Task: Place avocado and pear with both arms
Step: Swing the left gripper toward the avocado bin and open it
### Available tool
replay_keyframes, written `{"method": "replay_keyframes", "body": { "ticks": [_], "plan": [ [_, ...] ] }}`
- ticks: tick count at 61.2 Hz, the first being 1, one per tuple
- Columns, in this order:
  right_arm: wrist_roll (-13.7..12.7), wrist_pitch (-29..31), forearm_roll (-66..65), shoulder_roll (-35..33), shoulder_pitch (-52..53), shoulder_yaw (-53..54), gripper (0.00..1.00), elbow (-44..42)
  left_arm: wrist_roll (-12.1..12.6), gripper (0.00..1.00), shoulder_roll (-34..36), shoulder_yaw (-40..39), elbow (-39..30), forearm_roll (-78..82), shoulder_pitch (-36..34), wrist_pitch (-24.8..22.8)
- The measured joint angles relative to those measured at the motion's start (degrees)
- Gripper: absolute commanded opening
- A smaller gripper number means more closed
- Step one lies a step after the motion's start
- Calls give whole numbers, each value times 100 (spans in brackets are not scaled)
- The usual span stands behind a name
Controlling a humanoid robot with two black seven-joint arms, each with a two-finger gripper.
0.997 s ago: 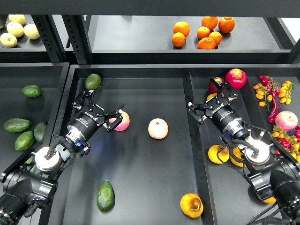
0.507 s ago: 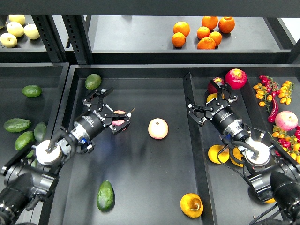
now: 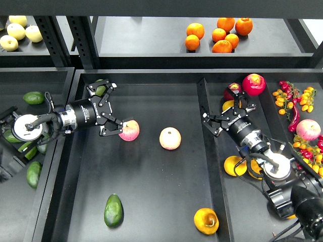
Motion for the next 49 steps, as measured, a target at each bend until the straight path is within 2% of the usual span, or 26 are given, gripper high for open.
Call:
{"method": "replay_keyframes", "body": {
  "ticks": [19,49],
  "plan": [
    [0,0,0,0,0,0,99,0,0,99,580,1377,-502,994,-404,0],
    [-9,0,0,0,-6,-3,99,-11,0,99,765,2248,-970,2734,-675,0]
  ]
}}
